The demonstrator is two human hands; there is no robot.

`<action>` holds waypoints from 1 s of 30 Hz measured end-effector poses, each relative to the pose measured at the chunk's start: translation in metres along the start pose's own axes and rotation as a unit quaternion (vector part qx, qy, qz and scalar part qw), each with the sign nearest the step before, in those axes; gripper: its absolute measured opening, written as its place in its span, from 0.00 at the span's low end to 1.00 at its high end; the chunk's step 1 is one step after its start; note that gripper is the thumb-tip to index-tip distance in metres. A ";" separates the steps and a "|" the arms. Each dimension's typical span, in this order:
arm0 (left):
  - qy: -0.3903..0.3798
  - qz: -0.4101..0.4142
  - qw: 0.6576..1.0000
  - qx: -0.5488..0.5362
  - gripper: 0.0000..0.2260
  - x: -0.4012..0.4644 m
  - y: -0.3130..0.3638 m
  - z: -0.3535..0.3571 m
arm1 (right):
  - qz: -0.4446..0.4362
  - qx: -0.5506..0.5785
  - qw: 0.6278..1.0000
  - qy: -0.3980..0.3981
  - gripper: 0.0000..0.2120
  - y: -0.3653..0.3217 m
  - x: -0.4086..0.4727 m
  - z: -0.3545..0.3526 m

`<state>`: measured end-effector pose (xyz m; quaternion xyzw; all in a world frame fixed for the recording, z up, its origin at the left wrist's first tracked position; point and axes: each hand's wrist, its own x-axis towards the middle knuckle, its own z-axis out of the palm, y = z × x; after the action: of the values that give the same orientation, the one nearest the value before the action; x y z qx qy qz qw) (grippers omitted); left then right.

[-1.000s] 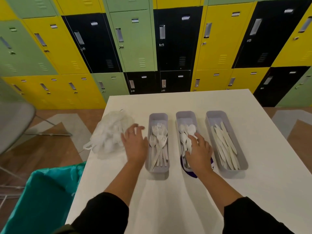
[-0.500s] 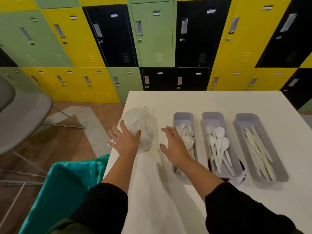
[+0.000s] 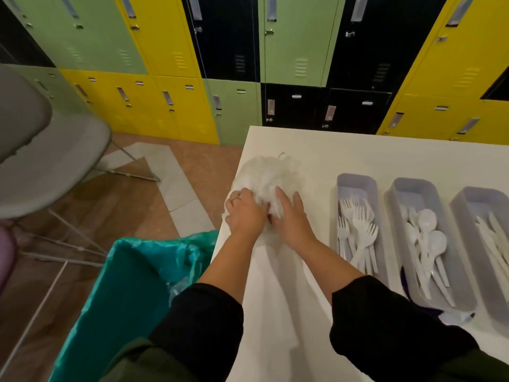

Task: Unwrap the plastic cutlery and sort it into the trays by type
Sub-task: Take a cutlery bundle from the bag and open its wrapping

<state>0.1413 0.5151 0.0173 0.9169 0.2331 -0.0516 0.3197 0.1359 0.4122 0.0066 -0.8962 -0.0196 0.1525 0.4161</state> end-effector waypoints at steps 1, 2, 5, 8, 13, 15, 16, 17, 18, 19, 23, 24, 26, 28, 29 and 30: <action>-0.003 0.009 1.000 0.006 0.22 0.002 -0.001 0.000 | 0.003 -0.001 1.000 0.008 0.28 0.000 0.002 0.002; -0.005 0.021 1.000 0.010 0.19 0.003 -0.003 0.000 | 0.002 0.000 1.000 0.016 0.28 -0.001 0.003 0.005; 0.007 0.076 0.997 0.023 0.15 0.006 -0.011 0.003 | -0.008 0.028 0.999 0.037 0.28 -0.006 0.005 0.005; 0.010 0.097 0.995 -0.011 0.13 0.005 -0.017 0.000 | 0.014 0.045 0.998 0.035 0.26 -0.011 0.002 0.004; 0.040 0.114 0.973 -0.198 0.13 -0.007 -0.015 -0.017 | 0.022 0.030 0.999 0.034 0.26 -0.019 -0.008 0.007; 0.035 0.095 0.955 -0.280 0.12 -0.015 -0.015 -0.024 | 0.006 0.020 0.999 0.040 0.23 -0.021 -0.014 0.006; 0.030 0.080 0.947 -0.309 0.11 -0.019 -0.016 -0.028 | -0.009 0.019 0.999 0.044 0.21 -0.021 -0.017 0.005; 0.031 0.068 0.943 -0.324 0.10 -0.023 -0.017 -0.031 | -0.025 0.019 0.998 0.050 0.19 -0.019 -0.021 0.003; 0.033 0.060 0.941 -0.331 0.10 -0.026 -0.019 -0.035 | -0.038 0.017 0.998 0.057 0.17 -0.017 -0.024 0.001; 0.032 0.060 0.939 -0.336 0.10 -0.030 -0.021 -0.037 | -0.050 0.009 0.996 0.067 0.17 -0.015 -0.028 -0.003; 0.002 0.097 0.933 -0.345 0.10 -0.054 -0.018 -0.047 | -0.138 -0.037 0.979 0.144 0.21 -0.014 -0.044 -0.022; -0.013 0.119 0.931 -0.344 0.11 -0.063 -0.014 -0.051 | -0.164 -0.047 0.971 0.167 0.22 -0.015 -0.051 -0.030; -0.041 0.166 0.924 -0.341 0.13 -0.080 -0.006 -0.056 | -0.215 -0.077 0.955 0.189 0.25 -0.017 -0.063 -0.046; -0.053 0.199 0.918 -0.339 0.13 -0.099 0.004 -0.059 | -0.250 -0.100 0.948 0.169 0.26 -0.016 -0.080 -0.063; -0.057 0.215 0.917 -0.331 0.12 -0.108 0.009 -0.058 | -0.259 -0.102 0.948 0.154 0.25 -0.014 -0.091 -0.070; -0.058 0.231 0.917 -0.319 0.12 -0.117 0.014 -0.057 | -0.267 -0.097 0.948 0.141 0.23 -0.011 -0.100 -0.076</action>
<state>0.0414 0.4940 0.0991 0.7900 0.0002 0.0473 0.6113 0.0639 0.3469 0.0869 -0.9064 -0.2145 -0.0945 0.3514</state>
